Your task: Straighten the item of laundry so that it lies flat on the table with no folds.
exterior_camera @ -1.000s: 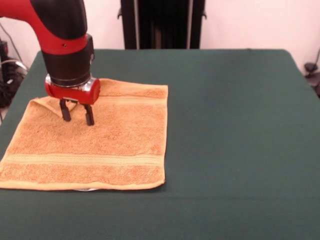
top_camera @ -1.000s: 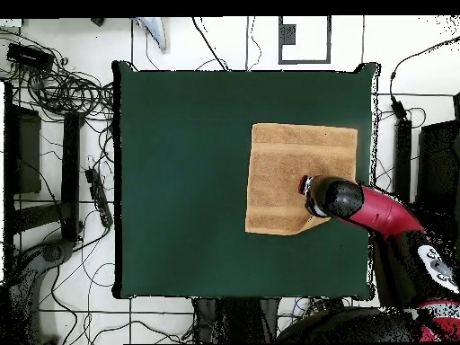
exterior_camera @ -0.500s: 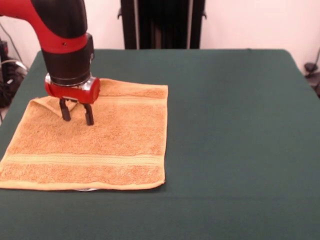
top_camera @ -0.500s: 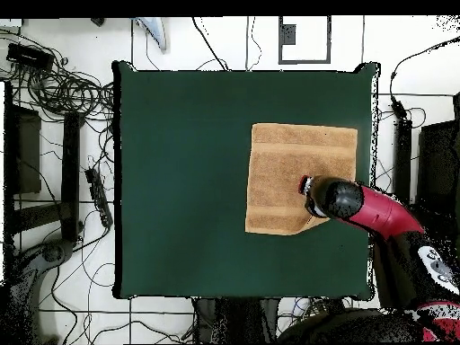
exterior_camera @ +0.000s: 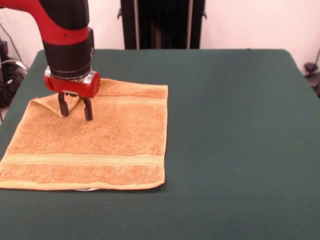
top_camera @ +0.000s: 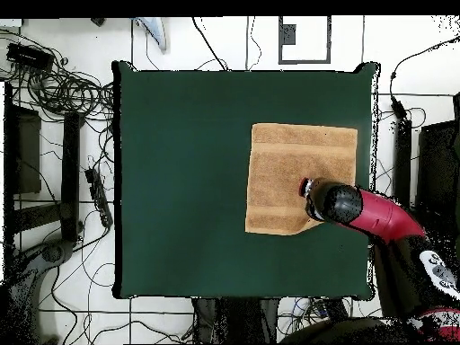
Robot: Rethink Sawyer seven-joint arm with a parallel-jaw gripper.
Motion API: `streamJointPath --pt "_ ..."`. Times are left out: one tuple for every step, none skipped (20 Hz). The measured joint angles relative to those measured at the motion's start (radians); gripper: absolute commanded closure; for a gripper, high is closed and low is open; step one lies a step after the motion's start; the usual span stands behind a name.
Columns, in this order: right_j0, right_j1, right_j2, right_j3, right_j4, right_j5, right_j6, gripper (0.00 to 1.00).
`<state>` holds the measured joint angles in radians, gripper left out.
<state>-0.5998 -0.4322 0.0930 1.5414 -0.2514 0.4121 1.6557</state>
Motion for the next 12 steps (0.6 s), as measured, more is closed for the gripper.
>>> streamJointPath --pt "-0.002 -0.002 0.0 0.004 -0.002 -0.002 0.0 0.0" --pt "-0.004 -0.004 0.0 0.008 -0.004 -0.004 0.0 0.0" --pt "-0.009 -0.008 0.0 0.014 -0.007 -0.008 0.0 0.0" --pt "-0.012 -0.009 0.0 0.018 -0.007 -0.009 0.0 0.0" --pt "-0.018 -0.012 0.0 0.024 -0.01 -0.012 0.0 0.0" --pt "-0.022 -0.014 0.0 0.027 -0.012 -0.015 0.0 0.0" --pt "-0.032 -0.014 0.0 0.032 -0.017 -0.023 0.0 0.0" --pt "-0.041 -0.015 0.0 0.038 -0.022 -0.032 0.0 0.0" --pt "-0.048 -0.013 0.0 0.04 -0.028 -0.039 0.0 0.0" --pt "-0.052 -0.013 0.0 0.041 -0.031 -0.042 0.0 0.0" --pt "-0.065 -0.009 0.0 0.044 -0.042 -0.058 0.0 0.0" --pt "-0.071 -0.006 0.0 0.045 -0.048 -0.065 0.0 0.0"
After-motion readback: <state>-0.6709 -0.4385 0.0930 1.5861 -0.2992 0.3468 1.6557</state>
